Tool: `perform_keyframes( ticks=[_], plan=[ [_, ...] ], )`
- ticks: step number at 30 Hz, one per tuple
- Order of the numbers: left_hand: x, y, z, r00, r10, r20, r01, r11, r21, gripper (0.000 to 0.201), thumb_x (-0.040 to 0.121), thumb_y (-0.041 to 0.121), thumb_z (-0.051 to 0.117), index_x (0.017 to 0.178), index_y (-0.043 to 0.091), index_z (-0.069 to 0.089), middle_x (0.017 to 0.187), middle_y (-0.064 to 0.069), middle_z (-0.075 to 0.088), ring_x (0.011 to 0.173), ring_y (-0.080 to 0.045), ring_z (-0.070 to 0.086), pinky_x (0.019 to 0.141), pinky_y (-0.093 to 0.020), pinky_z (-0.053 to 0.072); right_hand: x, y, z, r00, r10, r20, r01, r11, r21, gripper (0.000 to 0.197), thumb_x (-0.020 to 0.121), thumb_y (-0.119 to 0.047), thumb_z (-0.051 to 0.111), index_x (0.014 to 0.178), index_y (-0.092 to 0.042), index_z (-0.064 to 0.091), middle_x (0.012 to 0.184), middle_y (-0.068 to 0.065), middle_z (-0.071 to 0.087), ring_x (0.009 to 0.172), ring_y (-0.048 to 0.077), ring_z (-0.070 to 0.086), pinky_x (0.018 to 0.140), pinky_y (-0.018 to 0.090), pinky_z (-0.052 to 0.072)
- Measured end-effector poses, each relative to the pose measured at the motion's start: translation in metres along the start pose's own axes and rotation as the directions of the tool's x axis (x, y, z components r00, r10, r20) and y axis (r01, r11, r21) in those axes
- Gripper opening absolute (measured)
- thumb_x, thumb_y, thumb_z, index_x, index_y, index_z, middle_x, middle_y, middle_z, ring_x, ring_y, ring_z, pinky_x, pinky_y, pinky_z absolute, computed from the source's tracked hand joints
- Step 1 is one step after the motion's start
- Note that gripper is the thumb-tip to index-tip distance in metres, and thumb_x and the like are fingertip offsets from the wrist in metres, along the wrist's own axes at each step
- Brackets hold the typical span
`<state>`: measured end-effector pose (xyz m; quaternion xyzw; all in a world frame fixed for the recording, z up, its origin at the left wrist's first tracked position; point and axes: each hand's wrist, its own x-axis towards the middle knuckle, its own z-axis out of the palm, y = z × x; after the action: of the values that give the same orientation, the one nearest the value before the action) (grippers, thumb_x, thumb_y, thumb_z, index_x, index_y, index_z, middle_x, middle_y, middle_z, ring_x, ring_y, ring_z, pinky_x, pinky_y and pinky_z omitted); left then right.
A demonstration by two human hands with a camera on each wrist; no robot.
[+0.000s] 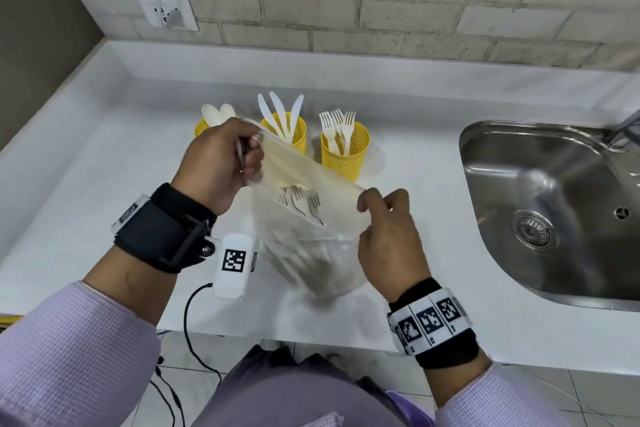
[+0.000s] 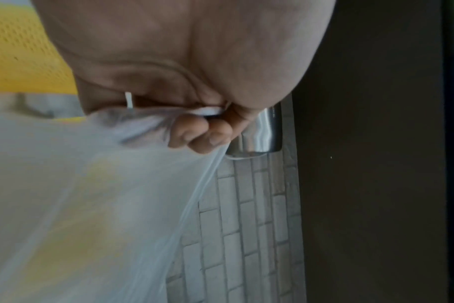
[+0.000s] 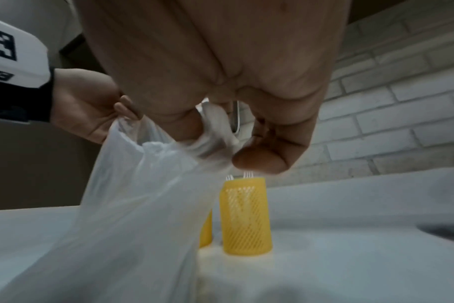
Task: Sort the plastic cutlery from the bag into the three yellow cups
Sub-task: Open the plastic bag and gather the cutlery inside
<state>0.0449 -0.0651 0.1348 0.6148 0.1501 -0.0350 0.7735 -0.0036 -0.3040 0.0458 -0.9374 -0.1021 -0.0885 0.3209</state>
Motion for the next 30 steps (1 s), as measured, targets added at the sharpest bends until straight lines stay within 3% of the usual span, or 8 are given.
perform_keyframes(
  ticks=[9, 13, 16, 19, 22, 25, 27, 30],
  plan=[
    [-0.023, 0.003, -0.033, 0.979, -0.019, 0.205, 0.125, 0.848, -0.516, 0.025, 0.087, 0.028, 0.049, 0.063, 0.023, 0.049, 0.060, 0.013, 0.041, 0.043, -0.006, 0.022, 0.046, -0.018, 0.026, 0.017, -0.009, -0.046, 0.946, -0.067, -0.317, 0.127, 0.977, 0.172, 0.035, 0.070, 0.018, 0.047, 0.092, -0.006, 0.060, 0.095, 0.008, 0.051, 0.077, 0.009, 0.042, 0.073, 0.006, 0.034],
    [-0.030, -0.025, -0.043, 0.990, -0.143, 0.003, 0.139, 0.955, -0.261, 0.026, 0.091, 0.020, 0.047, 0.065, 0.022, 0.052, 0.065, 0.008, 0.048, 0.038, -0.005, 0.024, 0.041, -0.019, 0.019, 0.010, -0.001, -0.039, 0.949, 0.161, -0.270, -0.053, 0.930, 0.365, 0.030, 0.081, 0.012, 0.053, 0.090, -0.016, 0.059, 0.091, -0.003, 0.059, 0.073, 0.018, 0.063, 0.071, 0.022, 0.052],
    [-0.037, -0.042, -0.047, 0.992, -0.025, -0.122, 0.053, 0.972, 0.230, 0.018, 0.093, 0.017, 0.058, 0.075, 0.014, 0.059, 0.080, -0.006, 0.053, 0.049, -0.014, 0.032, 0.043, -0.021, 0.025, 0.013, 0.004, -0.035, 0.878, 0.478, 0.037, -0.325, 0.537, 0.778, 0.023, 0.089, 0.015, 0.058, 0.090, -0.008, 0.060, 0.091, 0.012, 0.064, 0.076, 0.031, 0.072, 0.066, 0.035, 0.063],
    [-0.050, -0.041, -0.050, 0.994, 0.016, 0.107, -0.087, 0.709, 0.700, 0.017, 0.083, 0.028, 0.084, 0.091, 0.026, 0.069, 0.080, 0.013, 0.069, 0.054, -0.006, 0.046, 0.053, -0.017, 0.039, 0.020, 0.007, -0.039, 0.804, 0.472, 0.362, -0.450, 0.086, 0.889, 0.018, 0.091, 0.012, 0.062, 0.097, -0.004, 0.057, 0.094, 0.027, 0.065, 0.085, 0.041, 0.071, 0.069, 0.037, 0.062],
    [-0.051, -0.039, -0.051, 0.976, 0.059, 0.212, -0.215, 0.471, 0.856, 0.007, 0.084, 0.031, 0.081, 0.087, 0.027, 0.075, 0.076, 0.013, 0.072, 0.058, -0.003, 0.054, 0.061, -0.020, 0.043, 0.026, 0.008, -0.044, 0.795, 0.388, 0.466, -0.493, -0.033, 0.869, 0.016, 0.087, 0.006, 0.064, 0.091, -0.009, 0.058, 0.091, 0.027, 0.070, 0.084, 0.039, 0.071, 0.074, 0.039, 0.062],
    [-0.036, -0.049, -0.057, 0.984, 0.163, 0.066, -0.164, 0.712, 0.683, 0.014, 0.095, 0.017, 0.068, 0.084, 0.019, 0.077, 0.074, 0.007, 0.073, 0.062, -0.006, 0.059, 0.060, -0.019, 0.045, 0.030, 0.013, -0.042, 0.801, 0.325, 0.503, -0.495, -0.114, 0.861, 0.012, 0.082, -0.001, 0.066, 0.086, -0.010, 0.060, 0.091, 0.024, 0.070, 0.082, 0.032, 0.073, 0.075, 0.041, 0.063],
    [-0.024, -0.053, -0.058, 0.996, 0.049, -0.078, -0.025, 0.961, 0.276, 0.022, 0.099, 0.017, 0.058, 0.083, 0.018, 0.072, 0.068, 0.005, 0.060, 0.052, -0.010, 0.043, 0.048, -0.019, 0.029, 0.032, 0.020, -0.036, 0.792, 0.276, 0.545, -0.484, -0.262, 0.835, 0.011, 0.084, -0.002, 0.063, 0.080, -0.012, 0.058, 0.079, 0.014, 0.067, 0.075, 0.024, 0.071, 0.080, 0.042, 0.063],
    [-0.009, -0.058, -0.061, 0.966, -0.259, 0.017, 0.251, 0.916, -0.313, 0.025, 0.100, 0.023, 0.055, 0.077, 0.023, 0.063, 0.057, 0.012, 0.043, 0.043, 0.000, 0.033, 0.046, -0.015, 0.015, 0.033, 0.033, -0.019, 0.775, 0.263, 0.574, -0.395, -0.508, 0.765, 0.024, 0.073, 0.000, 0.078, 0.080, -0.010, 0.057, 0.070, 0.004, 0.059, 0.065, 0.015, 0.065, 0.080, 0.038, 0.064]
  ],
)
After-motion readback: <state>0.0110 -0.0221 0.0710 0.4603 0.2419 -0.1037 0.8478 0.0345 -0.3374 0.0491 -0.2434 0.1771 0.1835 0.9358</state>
